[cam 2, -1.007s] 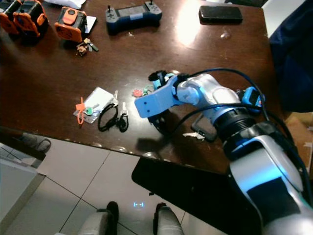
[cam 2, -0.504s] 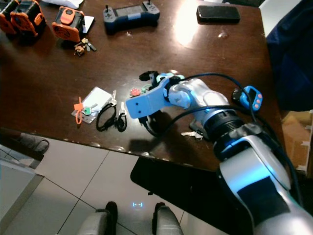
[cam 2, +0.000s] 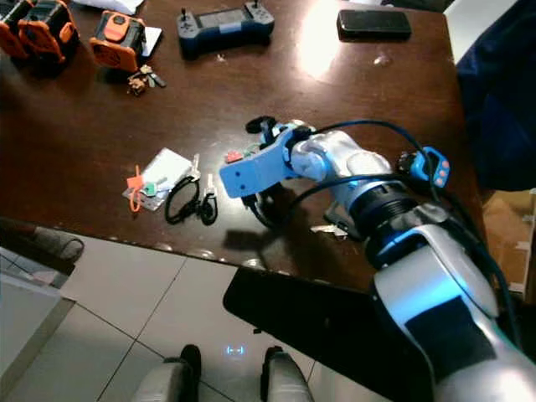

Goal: Hang keys on a hook

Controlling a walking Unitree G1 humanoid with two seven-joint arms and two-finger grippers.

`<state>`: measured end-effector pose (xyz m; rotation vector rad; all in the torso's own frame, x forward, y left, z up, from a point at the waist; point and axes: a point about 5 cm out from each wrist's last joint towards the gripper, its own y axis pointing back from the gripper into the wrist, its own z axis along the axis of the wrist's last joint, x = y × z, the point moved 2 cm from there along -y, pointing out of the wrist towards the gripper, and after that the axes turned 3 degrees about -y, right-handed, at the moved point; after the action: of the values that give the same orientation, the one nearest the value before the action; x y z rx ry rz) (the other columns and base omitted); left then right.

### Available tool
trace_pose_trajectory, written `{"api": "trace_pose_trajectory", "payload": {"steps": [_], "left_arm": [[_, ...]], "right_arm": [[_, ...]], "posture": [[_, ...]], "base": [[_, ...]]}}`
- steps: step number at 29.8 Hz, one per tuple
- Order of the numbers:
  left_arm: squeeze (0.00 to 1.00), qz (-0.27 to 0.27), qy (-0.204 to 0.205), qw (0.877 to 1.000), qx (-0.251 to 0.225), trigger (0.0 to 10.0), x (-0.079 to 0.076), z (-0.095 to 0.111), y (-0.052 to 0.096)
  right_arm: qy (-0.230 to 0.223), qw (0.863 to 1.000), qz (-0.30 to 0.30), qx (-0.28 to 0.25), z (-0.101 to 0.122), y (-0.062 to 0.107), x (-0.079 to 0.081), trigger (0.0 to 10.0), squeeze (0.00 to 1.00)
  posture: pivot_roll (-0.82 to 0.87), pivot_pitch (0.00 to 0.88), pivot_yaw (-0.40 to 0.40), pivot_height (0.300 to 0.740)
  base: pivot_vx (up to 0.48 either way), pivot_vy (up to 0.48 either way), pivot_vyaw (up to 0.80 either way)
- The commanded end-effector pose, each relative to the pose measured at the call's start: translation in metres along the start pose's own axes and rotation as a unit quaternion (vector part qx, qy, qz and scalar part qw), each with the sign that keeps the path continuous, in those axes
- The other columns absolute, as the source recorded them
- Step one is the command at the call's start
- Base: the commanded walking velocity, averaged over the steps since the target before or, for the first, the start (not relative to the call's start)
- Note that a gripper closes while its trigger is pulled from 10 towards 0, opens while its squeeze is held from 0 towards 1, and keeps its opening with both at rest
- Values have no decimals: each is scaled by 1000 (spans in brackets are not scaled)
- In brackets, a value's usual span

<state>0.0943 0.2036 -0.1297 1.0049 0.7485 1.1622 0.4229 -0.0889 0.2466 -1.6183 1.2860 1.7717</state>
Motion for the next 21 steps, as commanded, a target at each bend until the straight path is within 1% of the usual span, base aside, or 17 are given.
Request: {"api": "trace_pose_trajectory", "payload": {"steps": [1,12,21], "left_arm": [[0,-26,5,999,36,10000,-19,-25,3],[0,-25,7,999,35,10000,-18,-25,3],[0,-27,8,999,36,10000,-21,-25,3]], "right_arm": [[4,999,41,9,-2,-4,23,0,0],[9,999,34,-10,4,-6,22,0,0],[11,999,33,-18,4,-4,21,0,0]], "posture": [[-86,337,38,740],[-87,338,35,740],[-97,337,32,740]], "base": [[0,0,0],[0,0,0],[0,0,0]]}}
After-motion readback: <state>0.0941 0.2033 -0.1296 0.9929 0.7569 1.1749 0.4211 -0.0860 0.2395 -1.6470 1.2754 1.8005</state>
